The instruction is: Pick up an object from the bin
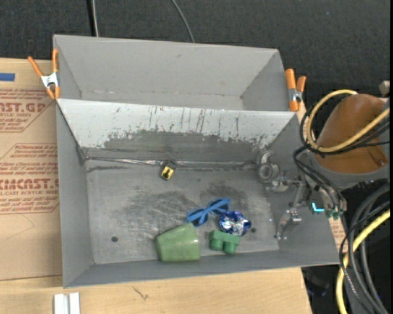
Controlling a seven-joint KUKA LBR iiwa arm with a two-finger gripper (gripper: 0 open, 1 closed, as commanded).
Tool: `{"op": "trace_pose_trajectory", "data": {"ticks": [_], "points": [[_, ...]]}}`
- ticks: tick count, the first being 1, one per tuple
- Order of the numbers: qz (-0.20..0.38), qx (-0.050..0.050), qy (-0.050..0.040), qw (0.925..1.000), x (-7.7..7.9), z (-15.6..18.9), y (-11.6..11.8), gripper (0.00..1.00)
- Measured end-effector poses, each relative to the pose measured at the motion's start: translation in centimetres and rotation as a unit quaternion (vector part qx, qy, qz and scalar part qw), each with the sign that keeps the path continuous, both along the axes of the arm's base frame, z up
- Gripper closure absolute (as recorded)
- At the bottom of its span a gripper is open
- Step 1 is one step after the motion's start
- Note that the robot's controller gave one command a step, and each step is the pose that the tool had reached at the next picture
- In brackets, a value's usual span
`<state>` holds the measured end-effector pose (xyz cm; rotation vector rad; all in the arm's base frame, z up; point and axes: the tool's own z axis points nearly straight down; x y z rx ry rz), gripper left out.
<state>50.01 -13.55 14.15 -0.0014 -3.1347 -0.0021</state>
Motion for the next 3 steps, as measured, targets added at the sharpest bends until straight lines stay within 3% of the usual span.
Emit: {"op": "trace_pose_trajectory", "data": {"ticks": [1, 2, 3], "points": [[-0.097, -0.001, -0.0069, 0.9953, -1.3, -7.0, 1.9, 0.0], [-0.051, 0.001, -0.0052, 0.9987, 0.3, -6.5, 9.7, 0.0], [-0.054, -0.001, -0.0074, 0.9985, 0.4, -6.4, 9.3, 1.0]]}}
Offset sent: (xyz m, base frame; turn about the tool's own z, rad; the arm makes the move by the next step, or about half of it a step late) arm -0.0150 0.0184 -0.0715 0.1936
